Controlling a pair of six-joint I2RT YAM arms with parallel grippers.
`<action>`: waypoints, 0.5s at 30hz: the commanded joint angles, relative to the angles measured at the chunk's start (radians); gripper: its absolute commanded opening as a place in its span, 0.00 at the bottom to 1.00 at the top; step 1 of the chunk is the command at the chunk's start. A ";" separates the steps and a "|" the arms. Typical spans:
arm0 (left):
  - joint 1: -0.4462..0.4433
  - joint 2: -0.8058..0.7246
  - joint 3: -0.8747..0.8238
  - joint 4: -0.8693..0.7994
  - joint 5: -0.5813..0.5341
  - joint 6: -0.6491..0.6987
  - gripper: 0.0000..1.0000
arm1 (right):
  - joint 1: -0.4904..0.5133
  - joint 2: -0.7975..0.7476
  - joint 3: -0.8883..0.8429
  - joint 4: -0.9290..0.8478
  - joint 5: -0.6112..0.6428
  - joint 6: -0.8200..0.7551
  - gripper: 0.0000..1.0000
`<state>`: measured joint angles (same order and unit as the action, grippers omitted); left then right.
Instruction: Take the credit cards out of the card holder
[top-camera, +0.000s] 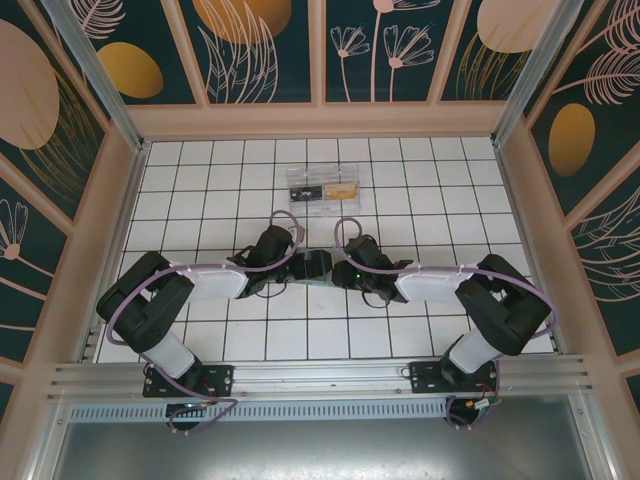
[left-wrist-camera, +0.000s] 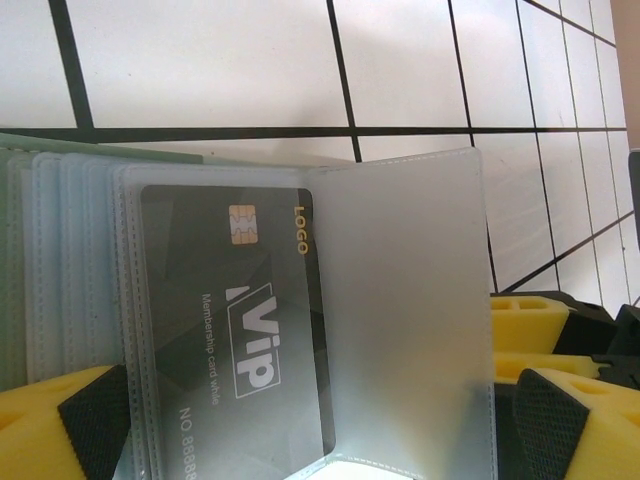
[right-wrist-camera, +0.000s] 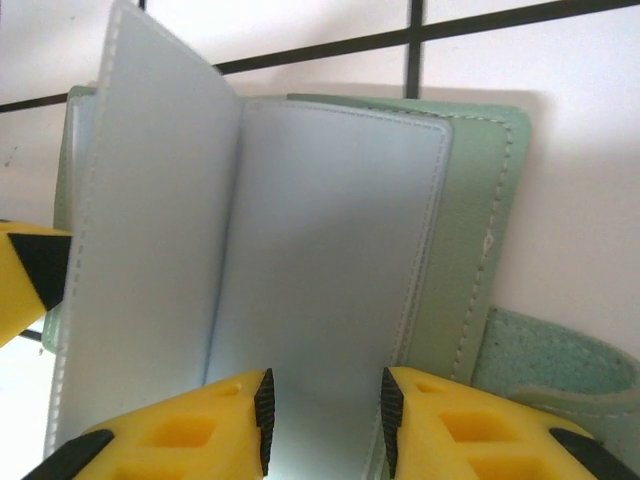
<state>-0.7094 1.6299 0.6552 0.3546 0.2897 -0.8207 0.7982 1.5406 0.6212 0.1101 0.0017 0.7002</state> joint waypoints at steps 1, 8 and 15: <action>-0.013 0.015 -0.005 0.003 0.035 -0.014 0.99 | -0.025 -0.072 -0.033 -0.088 0.095 0.047 0.37; -0.012 -0.023 0.003 -0.038 -0.008 0.003 0.99 | -0.070 -0.273 -0.081 -0.102 0.127 0.038 0.37; -0.007 -0.085 0.005 -0.098 -0.089 0.015 0.97 | -0.070 -0.215 -0.024 -0.016 -0.059 0.008 0.35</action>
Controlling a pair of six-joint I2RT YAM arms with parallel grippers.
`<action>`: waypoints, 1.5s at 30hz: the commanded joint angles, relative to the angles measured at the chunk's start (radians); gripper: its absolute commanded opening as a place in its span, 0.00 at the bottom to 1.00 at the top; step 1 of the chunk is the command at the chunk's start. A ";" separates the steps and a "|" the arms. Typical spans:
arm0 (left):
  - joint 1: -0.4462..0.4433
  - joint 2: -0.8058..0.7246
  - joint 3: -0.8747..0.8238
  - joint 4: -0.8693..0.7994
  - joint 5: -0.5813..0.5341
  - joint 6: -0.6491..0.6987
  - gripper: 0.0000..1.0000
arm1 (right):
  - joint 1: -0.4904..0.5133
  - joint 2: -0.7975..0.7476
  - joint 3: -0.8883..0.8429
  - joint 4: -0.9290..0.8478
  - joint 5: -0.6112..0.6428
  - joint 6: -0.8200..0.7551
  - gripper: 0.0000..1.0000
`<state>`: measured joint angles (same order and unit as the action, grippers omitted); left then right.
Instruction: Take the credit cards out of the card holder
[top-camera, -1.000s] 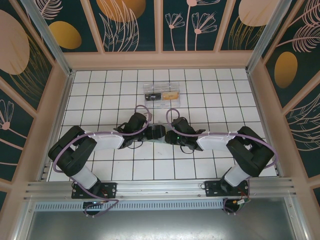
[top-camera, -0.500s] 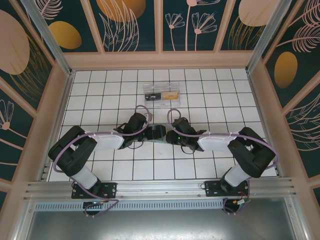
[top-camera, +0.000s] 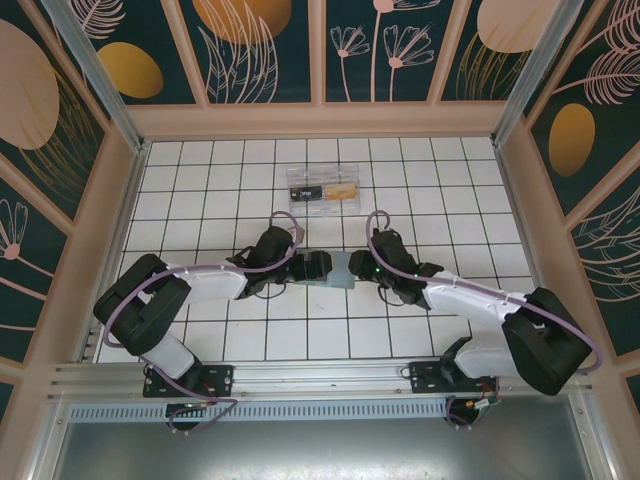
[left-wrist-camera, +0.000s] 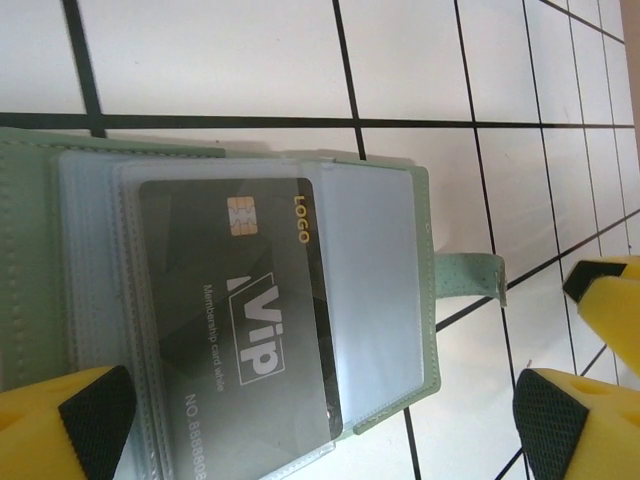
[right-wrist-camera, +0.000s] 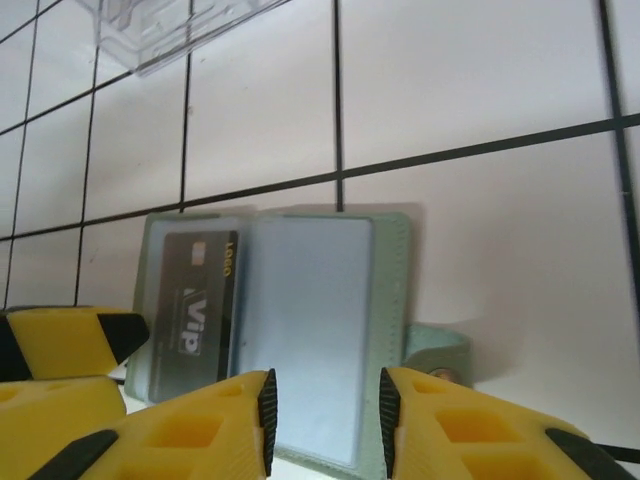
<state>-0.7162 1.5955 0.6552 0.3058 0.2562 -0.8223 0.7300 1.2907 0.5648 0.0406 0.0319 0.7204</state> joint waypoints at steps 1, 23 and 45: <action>0.003 -0.064 0.004 -0.062 -0.074 0.024 0.94 | -0.001 0.058 0.037 0.075 -0.116 -0.007 0.33; 0.029 0.073 0.031 -0.100 -0.117 0.057 0.10 | -0.043 0.329 0.102 0.272 -0.386 0.087 0.27; 0.028 0.089 0.011 -0.055 -0.070 0.039 0.11 | -0.055 0.414 0.117 0.319 -0.454 0.110 0.19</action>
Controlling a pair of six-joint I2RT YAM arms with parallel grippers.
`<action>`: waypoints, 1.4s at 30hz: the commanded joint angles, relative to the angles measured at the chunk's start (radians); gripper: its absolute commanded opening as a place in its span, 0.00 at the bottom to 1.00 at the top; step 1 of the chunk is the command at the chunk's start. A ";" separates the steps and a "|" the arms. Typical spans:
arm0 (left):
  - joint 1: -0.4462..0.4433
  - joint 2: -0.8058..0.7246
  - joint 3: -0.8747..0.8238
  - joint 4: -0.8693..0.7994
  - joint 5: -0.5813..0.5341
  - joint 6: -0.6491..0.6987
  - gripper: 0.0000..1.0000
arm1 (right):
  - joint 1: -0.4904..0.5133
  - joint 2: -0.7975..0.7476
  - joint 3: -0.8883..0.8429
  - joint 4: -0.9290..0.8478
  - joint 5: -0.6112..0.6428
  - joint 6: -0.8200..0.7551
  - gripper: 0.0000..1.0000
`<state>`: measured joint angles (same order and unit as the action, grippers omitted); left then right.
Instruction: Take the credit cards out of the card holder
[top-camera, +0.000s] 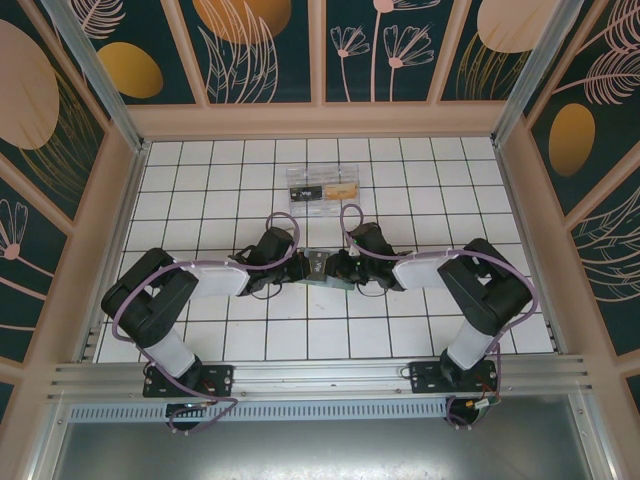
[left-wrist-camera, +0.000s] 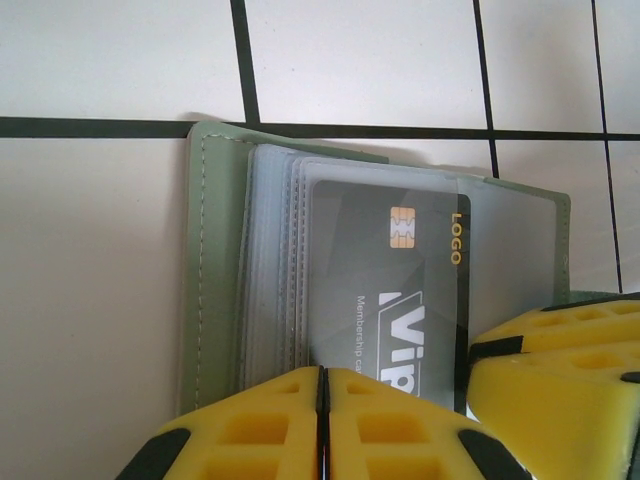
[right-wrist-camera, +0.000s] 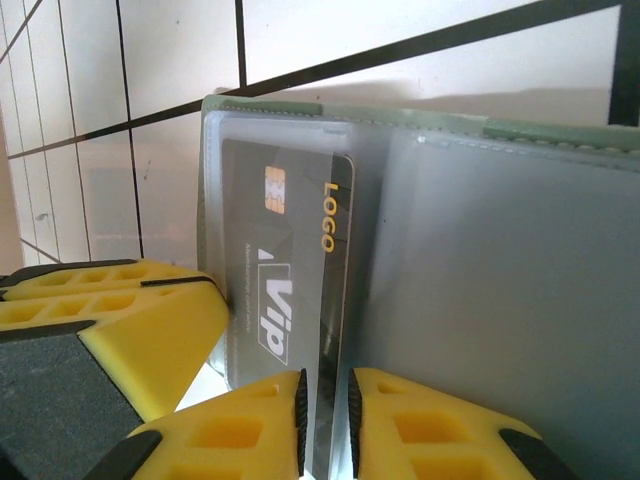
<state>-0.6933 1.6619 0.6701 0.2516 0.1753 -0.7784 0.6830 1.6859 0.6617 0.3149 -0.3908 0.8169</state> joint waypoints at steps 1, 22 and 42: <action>0.005 0.022 -0.004 -0.001 0.012 -0.004 0.11 | -0.008 0.021 0.021 0.048 -0.032 0.014 0.18; 0.024 -0.017 0.029 -0.072 -0.033 0.028 0.18 | -0.023 0.021 0.003 0.059 -0.036 0.026 0.02; 0.023 0.045 0.010 -0.010 0.036 -0.001 0.15 | -0.022 0.040 -0.003 0.076 -0.054 0.033 0.16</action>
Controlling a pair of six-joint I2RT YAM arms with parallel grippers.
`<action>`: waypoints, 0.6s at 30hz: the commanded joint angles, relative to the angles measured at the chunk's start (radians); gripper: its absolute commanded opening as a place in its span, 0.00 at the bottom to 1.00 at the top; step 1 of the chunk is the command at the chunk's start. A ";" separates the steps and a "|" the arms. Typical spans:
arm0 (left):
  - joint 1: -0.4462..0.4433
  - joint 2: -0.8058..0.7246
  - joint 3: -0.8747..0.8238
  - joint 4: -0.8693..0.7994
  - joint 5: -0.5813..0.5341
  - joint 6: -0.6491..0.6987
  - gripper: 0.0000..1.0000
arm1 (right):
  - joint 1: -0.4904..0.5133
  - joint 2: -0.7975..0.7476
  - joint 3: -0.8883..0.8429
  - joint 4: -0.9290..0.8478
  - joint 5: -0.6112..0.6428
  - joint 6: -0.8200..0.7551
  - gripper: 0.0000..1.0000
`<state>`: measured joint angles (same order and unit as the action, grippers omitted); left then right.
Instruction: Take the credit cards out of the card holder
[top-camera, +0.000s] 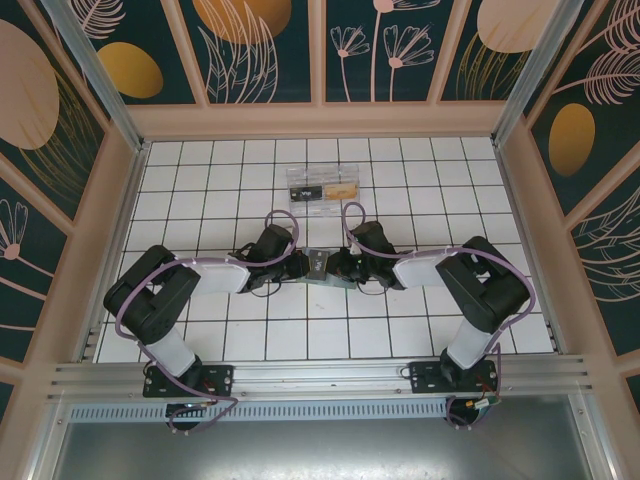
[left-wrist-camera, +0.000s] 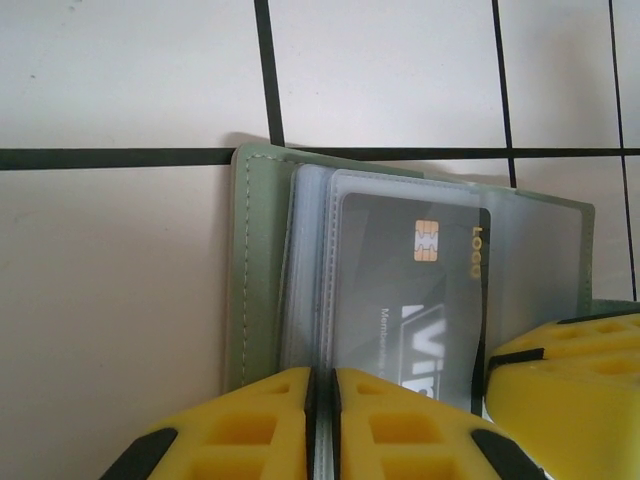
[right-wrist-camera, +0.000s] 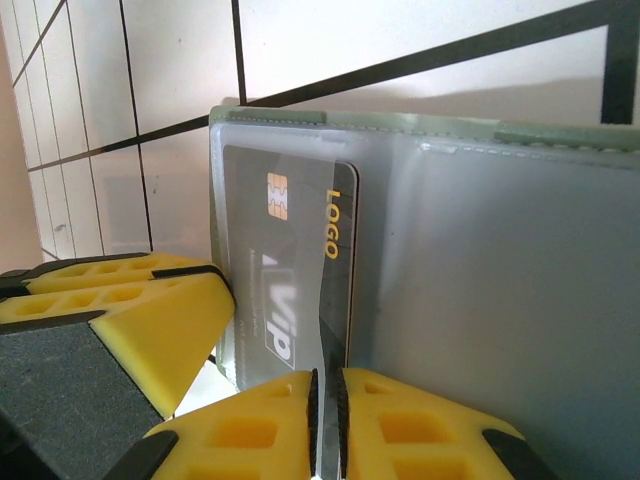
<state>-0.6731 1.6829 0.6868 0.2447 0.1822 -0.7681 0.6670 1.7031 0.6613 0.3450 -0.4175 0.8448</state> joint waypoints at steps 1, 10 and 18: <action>0.002 0.024 -0.007 -0.001 0.031 -0.013 0.14 | -0.006 0.022 -0.003 0.046 -0.026 0.007 0.16; 0.002 0.018 -0.016 0.007 0.037 -0.025 0.04 | -0.006 -0.009 -0.009 -0.011 0.022 -0.012 0.19; 0.003 -0.039 -0.021 0.004 0.044 -0.033 0.04 | -0.007 -0.024 -0.010 -0.029 0.034 -0.024 0.20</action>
<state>-0.6712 1.6802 0.6846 0.2581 0.1947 -0.7902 0.6624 1.7046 0.6609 0.3401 -0.4091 0.8436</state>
